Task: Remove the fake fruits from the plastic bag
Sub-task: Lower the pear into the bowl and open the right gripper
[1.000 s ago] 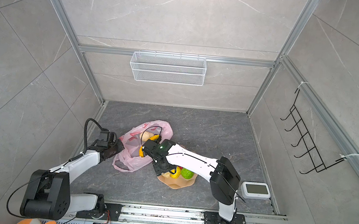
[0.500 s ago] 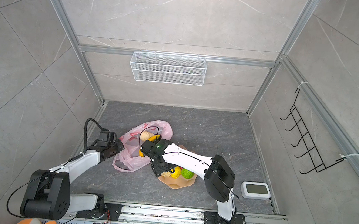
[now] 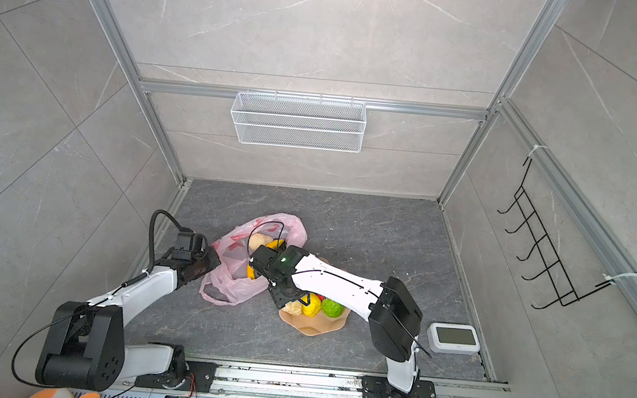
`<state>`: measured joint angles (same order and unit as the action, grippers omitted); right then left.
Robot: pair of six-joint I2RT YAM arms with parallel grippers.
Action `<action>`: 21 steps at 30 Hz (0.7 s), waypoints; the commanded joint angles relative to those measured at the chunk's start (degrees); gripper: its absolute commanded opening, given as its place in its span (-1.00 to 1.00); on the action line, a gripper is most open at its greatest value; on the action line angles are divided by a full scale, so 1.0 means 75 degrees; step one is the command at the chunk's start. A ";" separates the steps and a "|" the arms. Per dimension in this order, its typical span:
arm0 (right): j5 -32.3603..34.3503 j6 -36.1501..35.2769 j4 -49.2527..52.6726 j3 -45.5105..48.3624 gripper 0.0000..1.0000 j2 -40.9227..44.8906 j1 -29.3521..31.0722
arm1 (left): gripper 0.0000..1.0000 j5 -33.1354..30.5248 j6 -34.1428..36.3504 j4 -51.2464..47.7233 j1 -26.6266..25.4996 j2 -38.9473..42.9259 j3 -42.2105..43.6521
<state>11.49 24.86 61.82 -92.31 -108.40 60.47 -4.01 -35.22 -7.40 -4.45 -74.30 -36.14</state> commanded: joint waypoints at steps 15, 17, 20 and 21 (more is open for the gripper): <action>0.0458 0.0025 -0.0123 -0.0240 0.09 -0.0734 -0.0017 | -1.00 0.0110 0.0208 0.0071 0.0018 0.0006 -0.0279; 0.0449 0.0025 -0.0122 -0.0283 0.11 -0.0702 -0.0012 | -1.00 0.0103 0.0208 0.0069 0.0018 -0.0004 -0.0279; 0.0437 0.0013 -0.0096 -0.0356 0.17 -0.0624 -0.0012 | -1.00 0.0125 0.0208 0.0082 0.0019 -0.0016 -0.0280; 0.0426 0.0013 -0.0098 -0.0371 0.18 -0.0590 -0.0012 | -1.00 0.0130 0.0208 0.0081 0.0019 -0.0029 -0.0280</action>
<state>13.96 25.39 60.14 -93.19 -113.19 60.42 -3.90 -34.92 -7.38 -4.45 -74.35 -36.21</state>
